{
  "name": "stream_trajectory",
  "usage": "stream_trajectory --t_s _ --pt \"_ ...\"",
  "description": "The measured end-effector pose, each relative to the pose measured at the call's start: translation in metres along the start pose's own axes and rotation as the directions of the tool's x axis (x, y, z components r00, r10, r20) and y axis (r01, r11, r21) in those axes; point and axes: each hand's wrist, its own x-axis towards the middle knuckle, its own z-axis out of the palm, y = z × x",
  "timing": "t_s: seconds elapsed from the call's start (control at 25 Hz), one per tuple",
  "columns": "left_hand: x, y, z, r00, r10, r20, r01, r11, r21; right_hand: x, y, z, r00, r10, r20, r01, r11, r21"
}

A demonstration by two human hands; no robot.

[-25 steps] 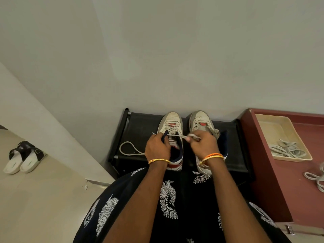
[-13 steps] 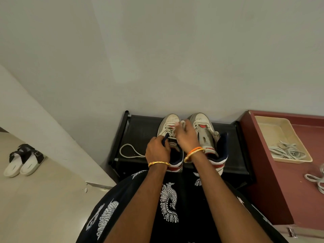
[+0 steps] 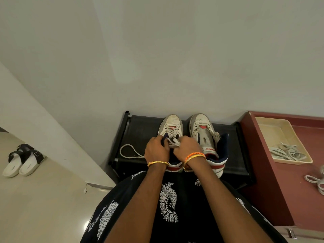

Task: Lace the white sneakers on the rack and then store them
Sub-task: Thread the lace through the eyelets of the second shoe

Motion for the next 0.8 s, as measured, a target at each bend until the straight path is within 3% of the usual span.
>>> stream_trajectory --t_s 0.08,0.24,0.52,0.72,0.8 --pt "0.001 -0.001 0.0 1.0 0.003 0.002 -0.003 1.0 0.005 -0.008 0.018 -0.014 0.998 0.061 0.031 -0.065 0.98 0.188" --pt "0.0 0.001 0.001 1.0 0.0 0.011 0.0 1.0 0.011 0.007 0.029 -0.057 0.973 0.199 -0.118 -0.109 0.844 0.526" --pt "0.001 -0.001 -0.003 0.997 0.051 0.063 -0.051 0.999 -0.005 0.085 -0.001 -0.077 0.998 0.062 0.031 -0.069 0.853 0.517" --pt "0.013 -0.005 0.0 0.99 0.113 0.088 -0.114 0.993 0.008 0.042 0.014 -0.017 0.983 -0.042 -0.181 0.101 0.939 0.329" --pt "0.015 -0.003 0.0 0.991 0.112 0.077 -0.111 0.994 -0.026 0.026 0.015 0.016 0.964 -0.027 -0.264 0.092 0.967 0.236"
